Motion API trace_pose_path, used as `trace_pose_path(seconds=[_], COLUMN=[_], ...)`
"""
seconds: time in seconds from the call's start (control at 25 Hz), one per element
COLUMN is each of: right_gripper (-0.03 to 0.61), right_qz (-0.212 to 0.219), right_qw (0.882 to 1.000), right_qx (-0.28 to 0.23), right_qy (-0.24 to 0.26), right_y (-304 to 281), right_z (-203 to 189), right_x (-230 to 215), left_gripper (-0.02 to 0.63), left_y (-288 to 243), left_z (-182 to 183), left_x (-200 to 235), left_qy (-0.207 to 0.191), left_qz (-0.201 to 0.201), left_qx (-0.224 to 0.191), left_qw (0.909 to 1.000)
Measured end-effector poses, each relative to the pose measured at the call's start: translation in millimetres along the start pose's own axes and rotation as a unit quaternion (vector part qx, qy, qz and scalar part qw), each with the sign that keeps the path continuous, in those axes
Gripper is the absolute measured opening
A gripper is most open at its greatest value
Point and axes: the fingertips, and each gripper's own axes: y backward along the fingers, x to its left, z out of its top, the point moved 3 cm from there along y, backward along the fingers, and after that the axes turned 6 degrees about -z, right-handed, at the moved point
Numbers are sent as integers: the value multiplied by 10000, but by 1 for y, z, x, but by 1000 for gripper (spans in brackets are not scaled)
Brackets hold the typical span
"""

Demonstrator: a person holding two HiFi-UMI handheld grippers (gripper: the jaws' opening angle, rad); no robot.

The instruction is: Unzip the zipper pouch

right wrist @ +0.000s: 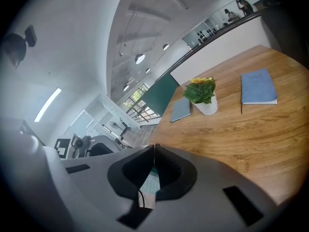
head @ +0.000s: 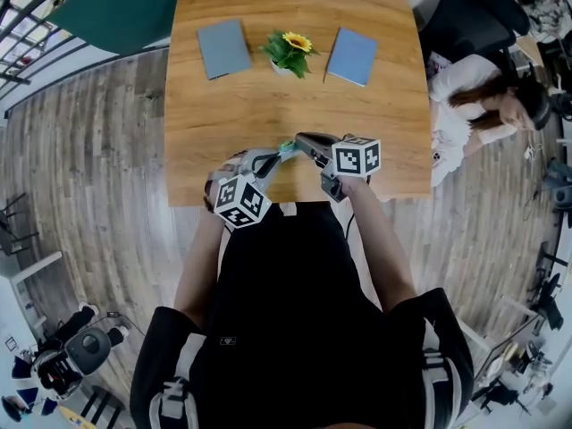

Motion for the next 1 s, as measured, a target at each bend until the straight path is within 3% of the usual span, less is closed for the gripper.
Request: trace_pose_path(seconds=[1.0], right_gripper=[9], right_qz=[-246], right_qw=[9996], right_qx=[-101], right_qy=[38], right_y=[4], right_z=[2], right_x=[-11], left_gripper=[9], left_y=[12], left_z=[2], left_x=[0], left_qy=[82], left_qz=[107], left_qx=[-120], left_qw=[9998])
